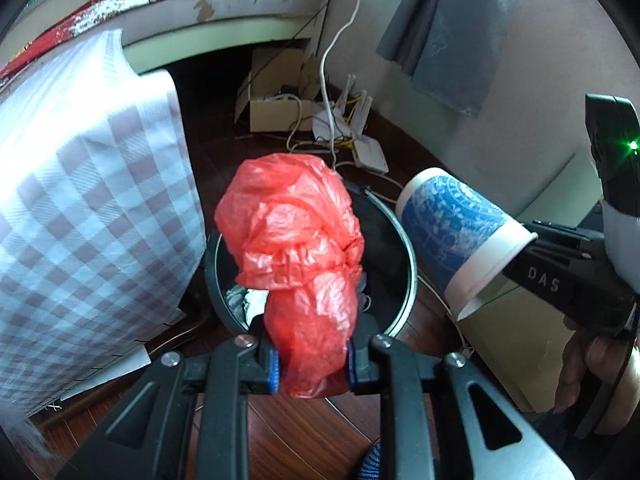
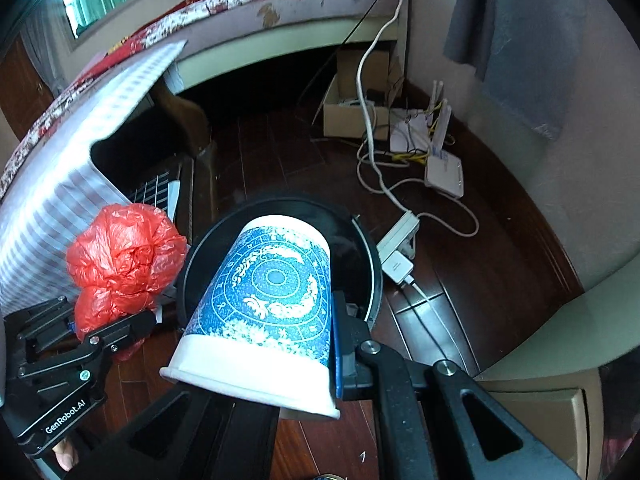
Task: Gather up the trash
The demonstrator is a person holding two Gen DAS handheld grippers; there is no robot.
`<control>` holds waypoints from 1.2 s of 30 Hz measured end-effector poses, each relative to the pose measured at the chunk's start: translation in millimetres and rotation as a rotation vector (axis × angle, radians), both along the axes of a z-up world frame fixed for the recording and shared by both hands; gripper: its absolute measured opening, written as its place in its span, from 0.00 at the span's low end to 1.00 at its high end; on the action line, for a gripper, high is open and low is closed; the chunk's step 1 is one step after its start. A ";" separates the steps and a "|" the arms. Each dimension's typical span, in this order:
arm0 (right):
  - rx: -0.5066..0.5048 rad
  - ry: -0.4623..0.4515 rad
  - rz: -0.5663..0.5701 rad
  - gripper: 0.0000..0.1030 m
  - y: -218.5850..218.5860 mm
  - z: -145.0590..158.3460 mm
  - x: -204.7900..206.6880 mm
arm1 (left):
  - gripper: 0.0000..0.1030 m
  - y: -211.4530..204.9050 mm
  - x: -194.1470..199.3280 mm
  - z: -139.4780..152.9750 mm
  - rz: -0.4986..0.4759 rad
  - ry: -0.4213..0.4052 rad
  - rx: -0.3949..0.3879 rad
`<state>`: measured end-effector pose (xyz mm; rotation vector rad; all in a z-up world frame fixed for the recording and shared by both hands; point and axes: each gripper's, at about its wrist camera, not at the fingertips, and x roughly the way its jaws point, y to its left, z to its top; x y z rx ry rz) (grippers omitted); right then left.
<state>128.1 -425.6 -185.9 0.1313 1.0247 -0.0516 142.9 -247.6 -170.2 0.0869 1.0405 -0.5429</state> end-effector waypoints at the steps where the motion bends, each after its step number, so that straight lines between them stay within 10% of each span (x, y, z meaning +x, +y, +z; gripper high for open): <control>1: 0.001 0.007 0.004 0.04 0.3 -4.3 3.3 | 0.23 -0.7 2.4 -2.7 0.001 0.006 0.003; 13: -0.012 0.067 0.060 0.06 2.0 -45.0 44.9 | 0.37 -6.3 22.1 -39.4 0.033 0.101 -0.016; 14: -0.017 0.084 0.073 0.20 1.1 -52.6 49.1 | 0.60 -4.9 25.7 -44.1 0.044 0.108 -0.023; 17: -0.118 0.163 0.070 0.92 -4.5 -74.4 51.7 | 0.87 8.6 28.9 -52.3 0.125 0.089 0.018; 36: -0.117 0.085 0.094 0.99 26.2 -47.3 20.5 | 0.95 51.8 7.0 -38.7 0.230 -0.006 0.114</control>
